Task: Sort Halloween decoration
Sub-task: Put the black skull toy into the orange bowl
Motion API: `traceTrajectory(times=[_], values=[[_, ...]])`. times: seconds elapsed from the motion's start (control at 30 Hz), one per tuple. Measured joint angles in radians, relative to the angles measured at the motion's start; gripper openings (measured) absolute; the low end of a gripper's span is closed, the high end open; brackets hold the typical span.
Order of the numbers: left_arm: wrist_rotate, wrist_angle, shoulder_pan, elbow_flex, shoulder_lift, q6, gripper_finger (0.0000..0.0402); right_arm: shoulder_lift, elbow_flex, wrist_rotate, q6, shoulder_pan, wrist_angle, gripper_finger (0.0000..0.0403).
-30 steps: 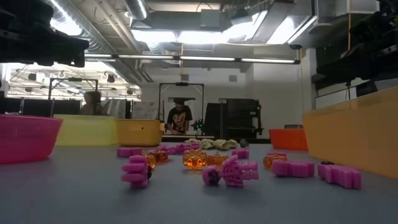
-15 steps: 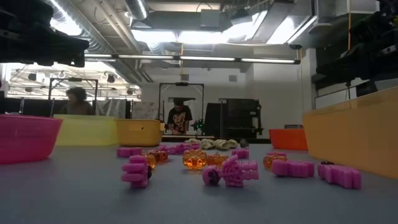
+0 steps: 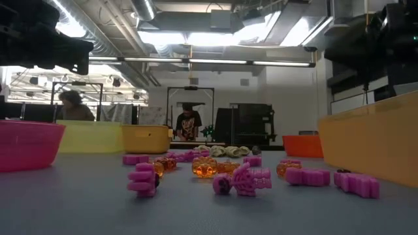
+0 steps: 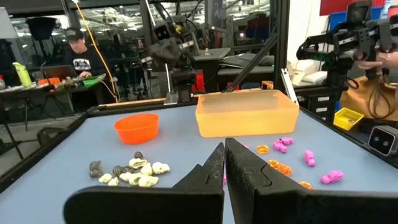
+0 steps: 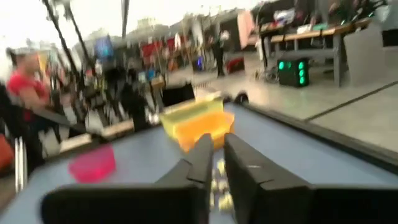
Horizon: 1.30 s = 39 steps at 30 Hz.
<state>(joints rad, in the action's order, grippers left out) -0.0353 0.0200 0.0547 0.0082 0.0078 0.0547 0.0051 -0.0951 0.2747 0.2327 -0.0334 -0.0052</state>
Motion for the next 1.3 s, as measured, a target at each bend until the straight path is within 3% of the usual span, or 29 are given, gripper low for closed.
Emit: traceTrajectory(times=[0.2,0.37,0.5,0.7,0.87,1.07,1.17,1.3], values=[[0.000,0.000,0.000,0.000,0.000,0.000,0.0000,0.020,0.000,0.005,0.001,0.000,0.141,0.0171],[0.000,0.000,0.000,0.000,0.000,0.000,0.0000,0.128,0.000,0.005,-0.011,0.000,0.312,0.0220],[0.039,0.000,0.000,0.000,0.000,0.000,0.0000,0.277,-0.047,0.012,-0.067,0.000,0.378,0.0227],[0.114,0.001,0.000,0.000,0.000,0.000,0.0000,0.560,-0.221,0.110,-0.228,0.000,0.360,0.0227],[0.123,0.003,0.000,0.000,0.000,0.000,0.0000,0.774,-0.415,0.198,-0.356,-0.019,0.184,0.0227],[0.123,0.003,0.000,0.000,0.000,0.000,0.0000,1.013,-0.610,0.203,-0.368,-0.156,-0.050,0.0227],[0.123,0.003,0.000,0.000,0.000,0.000,0.0000,1.129,-0.678,0.130,-0.369,-0.242,-0.093,0.0227],[0.123,0.003,0.000,0.000,0.000,0.000,0.0000,1.269,-0.740,-0.079,-0.369,-0.348,-0.102,0.0227]])
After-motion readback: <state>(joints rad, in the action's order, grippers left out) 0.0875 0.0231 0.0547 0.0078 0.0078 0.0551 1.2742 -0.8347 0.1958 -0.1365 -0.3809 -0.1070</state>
